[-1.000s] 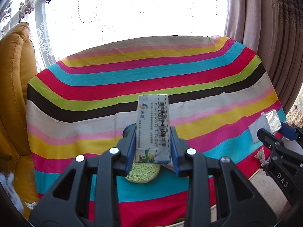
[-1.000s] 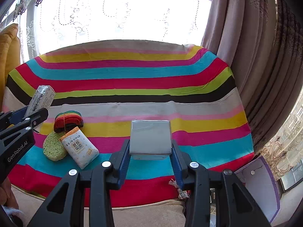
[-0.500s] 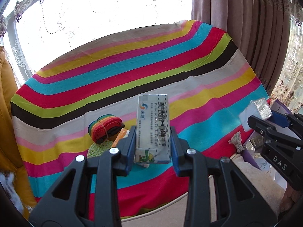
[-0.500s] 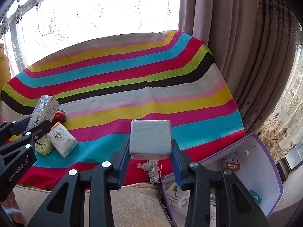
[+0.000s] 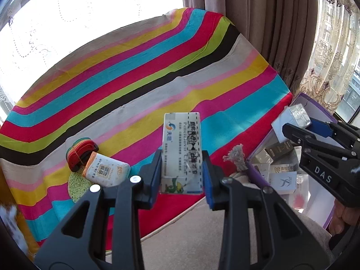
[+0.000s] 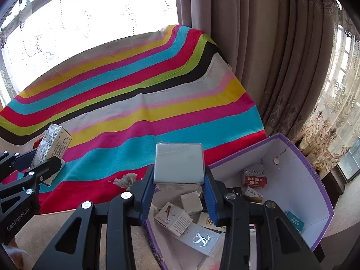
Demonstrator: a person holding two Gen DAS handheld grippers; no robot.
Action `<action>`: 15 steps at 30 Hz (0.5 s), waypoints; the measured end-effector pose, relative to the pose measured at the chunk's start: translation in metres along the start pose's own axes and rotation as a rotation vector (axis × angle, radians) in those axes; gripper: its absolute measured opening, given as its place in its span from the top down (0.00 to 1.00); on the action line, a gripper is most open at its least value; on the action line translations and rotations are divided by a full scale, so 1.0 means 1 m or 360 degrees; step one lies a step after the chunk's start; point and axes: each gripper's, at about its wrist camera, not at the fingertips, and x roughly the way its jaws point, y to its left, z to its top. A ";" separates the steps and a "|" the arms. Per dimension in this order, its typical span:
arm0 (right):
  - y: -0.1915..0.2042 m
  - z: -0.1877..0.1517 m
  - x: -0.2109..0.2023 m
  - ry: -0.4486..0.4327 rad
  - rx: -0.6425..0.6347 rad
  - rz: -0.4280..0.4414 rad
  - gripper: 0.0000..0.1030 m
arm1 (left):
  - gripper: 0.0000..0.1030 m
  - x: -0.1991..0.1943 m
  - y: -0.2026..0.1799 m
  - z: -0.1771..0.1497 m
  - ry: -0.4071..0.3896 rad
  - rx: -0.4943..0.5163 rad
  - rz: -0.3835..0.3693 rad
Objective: Organize objects
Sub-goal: 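Lower both held boxes into the storage box and open both grippers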
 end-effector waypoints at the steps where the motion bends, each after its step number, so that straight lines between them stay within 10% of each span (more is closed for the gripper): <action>1: -0.006 -0.002 0.002 0.0011 0.0010 -0.0018 0.60 | 0.64 0.001 -0.005 0.000 0.0011 0.0011 -0.0016; 15: -0.058 -0.021 0.009 0.0082 0.0121 -0.0121 0.60 | 0.64 0.005 -0.068 0.000 0.0067 0.0270 -0.0155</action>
